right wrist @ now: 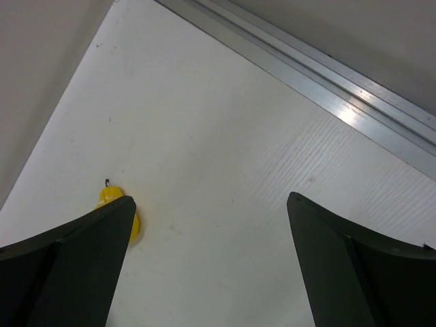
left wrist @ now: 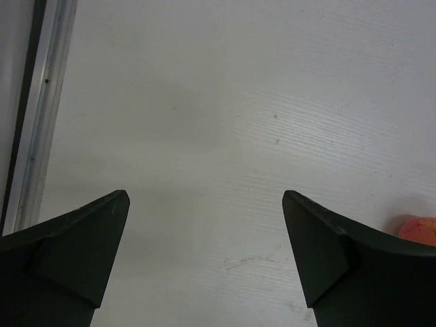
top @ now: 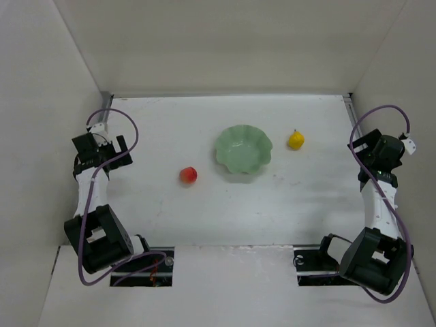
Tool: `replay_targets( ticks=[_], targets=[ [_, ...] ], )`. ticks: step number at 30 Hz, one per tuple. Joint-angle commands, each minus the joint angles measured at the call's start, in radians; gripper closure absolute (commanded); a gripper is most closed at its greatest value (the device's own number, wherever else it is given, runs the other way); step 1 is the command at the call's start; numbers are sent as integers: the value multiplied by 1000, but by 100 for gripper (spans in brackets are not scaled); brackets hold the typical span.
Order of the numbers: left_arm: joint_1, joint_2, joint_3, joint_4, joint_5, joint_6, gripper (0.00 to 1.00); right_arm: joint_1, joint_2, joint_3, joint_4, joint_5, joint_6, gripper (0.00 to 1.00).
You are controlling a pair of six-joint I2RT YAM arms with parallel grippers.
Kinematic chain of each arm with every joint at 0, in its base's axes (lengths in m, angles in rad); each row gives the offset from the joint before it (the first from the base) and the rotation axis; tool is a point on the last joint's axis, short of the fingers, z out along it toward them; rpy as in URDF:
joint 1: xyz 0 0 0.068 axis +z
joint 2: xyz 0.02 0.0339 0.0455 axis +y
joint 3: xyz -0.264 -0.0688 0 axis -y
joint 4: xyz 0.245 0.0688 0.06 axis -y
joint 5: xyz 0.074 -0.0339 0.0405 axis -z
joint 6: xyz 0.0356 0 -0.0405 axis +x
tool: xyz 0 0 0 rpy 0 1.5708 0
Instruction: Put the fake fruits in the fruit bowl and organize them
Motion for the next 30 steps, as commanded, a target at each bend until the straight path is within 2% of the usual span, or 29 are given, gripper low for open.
replay_targets(
  ticks=[1, 4, 9, 13, 16, 21, 23, 26, 30],
  targets=[
    [21, -10, 34, 22, 29, -40, 0, 21, 2, 21, 50, -7, 0, 0],
    [22, -4, 11, 43, 39, -12, 0, 77, 17, 43, 54, 5, -58, 0],
    [26, -10, 18, 29, 49, 103, 0, 251, 103, 123, 31, 46, -202, 0],
    [-39, -28, 47, -21, 92, 205, 0, 327, 209, 199, 10, -62, -181, 0],
    [-164, -25, 107, -93, 79, 238, 0, 373, 272, 245, 4, -104, -162, 0],
    [-521, 10, 195, -218, 46, 264, 0, 432, 328, 285, 1, -79, -158, 0],
    [-624, 47, 195, -225, 43, 264, 0, 449, 344, 290, -4, -76, -158, 0],
    [-730, 110, 182, -212, 14, 261, 0, 467, 348, 276, -3, -72, -158, 0],
    [-807, 191, 164, -198, -6, 256, 0, 476, 330, 232, 5, -69, -156, 0]
  ],
)
